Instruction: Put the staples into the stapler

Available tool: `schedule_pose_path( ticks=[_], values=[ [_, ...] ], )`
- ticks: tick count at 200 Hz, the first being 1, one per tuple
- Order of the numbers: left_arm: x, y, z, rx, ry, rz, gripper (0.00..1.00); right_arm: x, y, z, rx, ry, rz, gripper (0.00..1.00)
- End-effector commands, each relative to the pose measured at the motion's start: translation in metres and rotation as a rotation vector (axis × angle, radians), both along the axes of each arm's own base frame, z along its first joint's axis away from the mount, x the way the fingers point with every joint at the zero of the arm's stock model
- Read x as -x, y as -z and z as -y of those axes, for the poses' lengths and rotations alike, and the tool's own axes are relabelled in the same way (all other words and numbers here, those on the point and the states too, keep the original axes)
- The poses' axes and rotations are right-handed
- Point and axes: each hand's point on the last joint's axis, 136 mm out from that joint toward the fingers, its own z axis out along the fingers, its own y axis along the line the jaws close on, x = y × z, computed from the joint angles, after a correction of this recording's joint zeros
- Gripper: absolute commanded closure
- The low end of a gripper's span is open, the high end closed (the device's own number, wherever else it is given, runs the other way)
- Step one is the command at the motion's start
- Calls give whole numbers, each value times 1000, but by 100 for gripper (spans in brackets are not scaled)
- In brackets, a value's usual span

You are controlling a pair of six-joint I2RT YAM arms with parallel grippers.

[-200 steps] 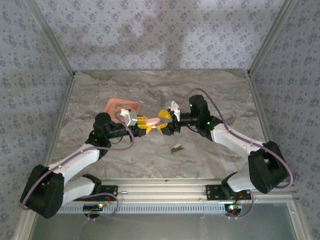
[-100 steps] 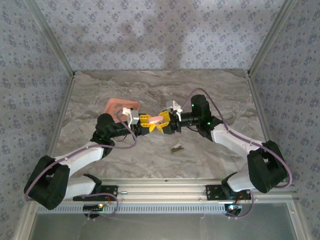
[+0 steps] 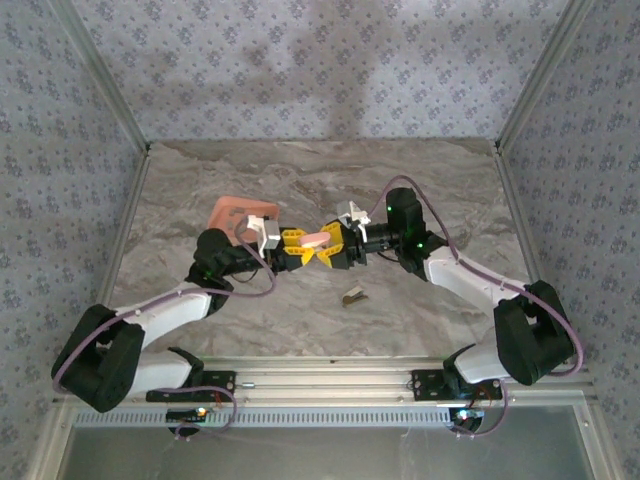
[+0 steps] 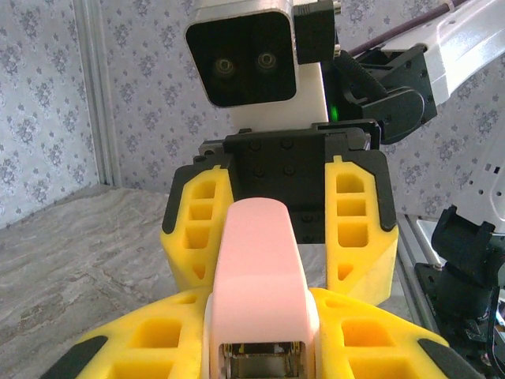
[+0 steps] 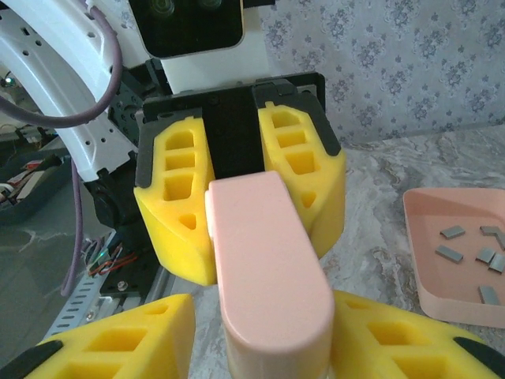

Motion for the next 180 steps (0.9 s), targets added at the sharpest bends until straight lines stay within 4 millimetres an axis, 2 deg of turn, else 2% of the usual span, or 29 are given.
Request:
schedule_pose_path(
  ticks=[1, 33, 56, 76, 133, 159, 180],
  values=[
    [4, -24, 4, 52, 24, 72, 100, 2, 4, 2, -1, -23, -5, 54],
    [4, -26, 5, 56, 26, 79, 100, 2, 5, 3, 1, -26, -9, 59],
    [6, -30, 5, 64, 28, 86, 100, 2, 9, 4, 9, -24, -14, 52],
    [6, -32, 4, 67, 28, 91, 100, 1, 12, 6, 12, -20, -18, 52],
    [7, -32, 4, 65, 30, 92, 100, 2, 8, 6, 5, -31, -19, 72],
    [6, -29, 4, 57, 25, 81, 100, 1, 5, 6, 1, -30, -11, 77],
    [4, -26, 4, 44, 13, 71, 93, 1, 4, 7, 1, -25, -5, 84]
  ],
)
